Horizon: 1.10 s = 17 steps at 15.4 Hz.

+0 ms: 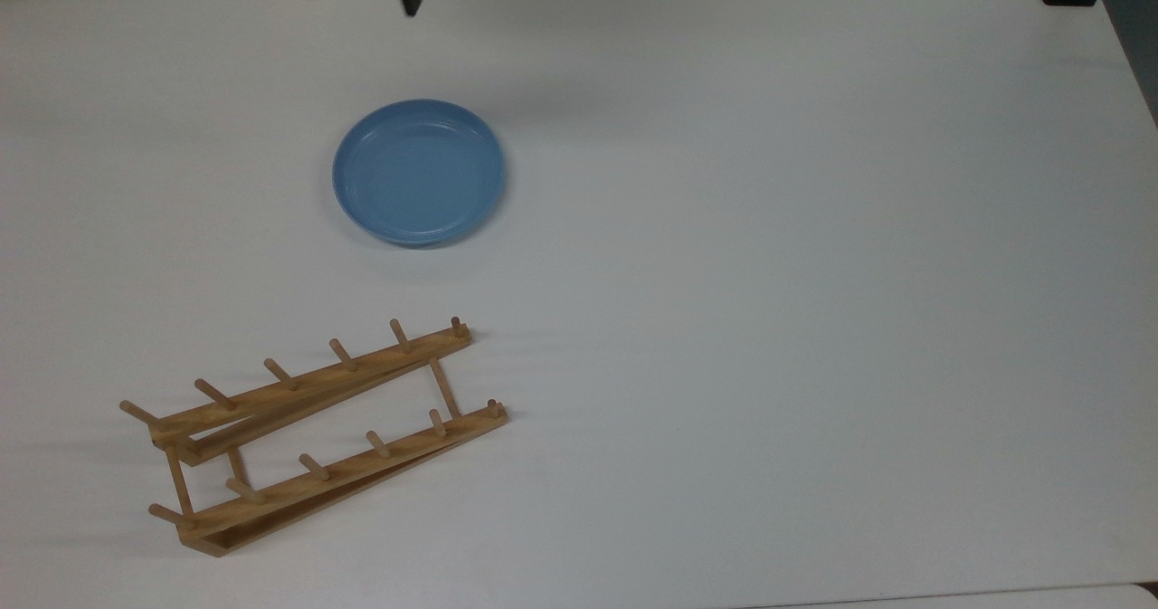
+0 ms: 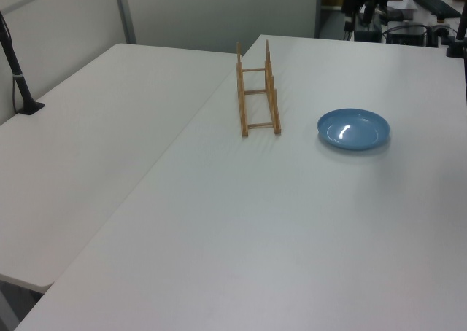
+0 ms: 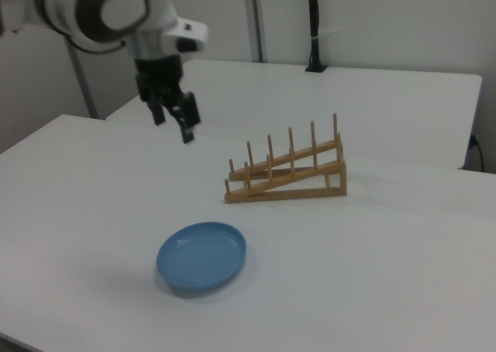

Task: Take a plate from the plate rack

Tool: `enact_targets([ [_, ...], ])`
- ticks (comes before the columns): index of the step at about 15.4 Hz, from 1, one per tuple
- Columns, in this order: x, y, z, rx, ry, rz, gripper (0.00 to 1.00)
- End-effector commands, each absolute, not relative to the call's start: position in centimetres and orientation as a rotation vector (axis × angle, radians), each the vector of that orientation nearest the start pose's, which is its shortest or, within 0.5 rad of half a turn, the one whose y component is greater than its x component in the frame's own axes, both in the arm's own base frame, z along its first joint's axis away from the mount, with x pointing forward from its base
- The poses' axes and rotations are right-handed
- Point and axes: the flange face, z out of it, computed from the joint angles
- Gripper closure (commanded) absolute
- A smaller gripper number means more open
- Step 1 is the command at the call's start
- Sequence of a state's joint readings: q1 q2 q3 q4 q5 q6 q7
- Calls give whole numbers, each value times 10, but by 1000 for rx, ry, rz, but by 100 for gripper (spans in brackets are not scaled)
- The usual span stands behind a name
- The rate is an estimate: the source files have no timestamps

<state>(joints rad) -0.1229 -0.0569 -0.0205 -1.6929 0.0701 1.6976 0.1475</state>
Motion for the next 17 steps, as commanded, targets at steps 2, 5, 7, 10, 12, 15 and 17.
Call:
enact_targets([
  [2,530,-15,638,-2984,622,-50,0],
  [5,528,5,639,-3008,578,-37,0],
  [7,534,17,635,-3061,388,-71,0],
  [10,540,12,632,-3126,-36,-117,0],
  [12,545,3,631,-3130,-90,-154,0],
  [15,547,1,633,-3133,-38,-178,0],
  [17,545,2,635,-3132,-4,-176,0],
])
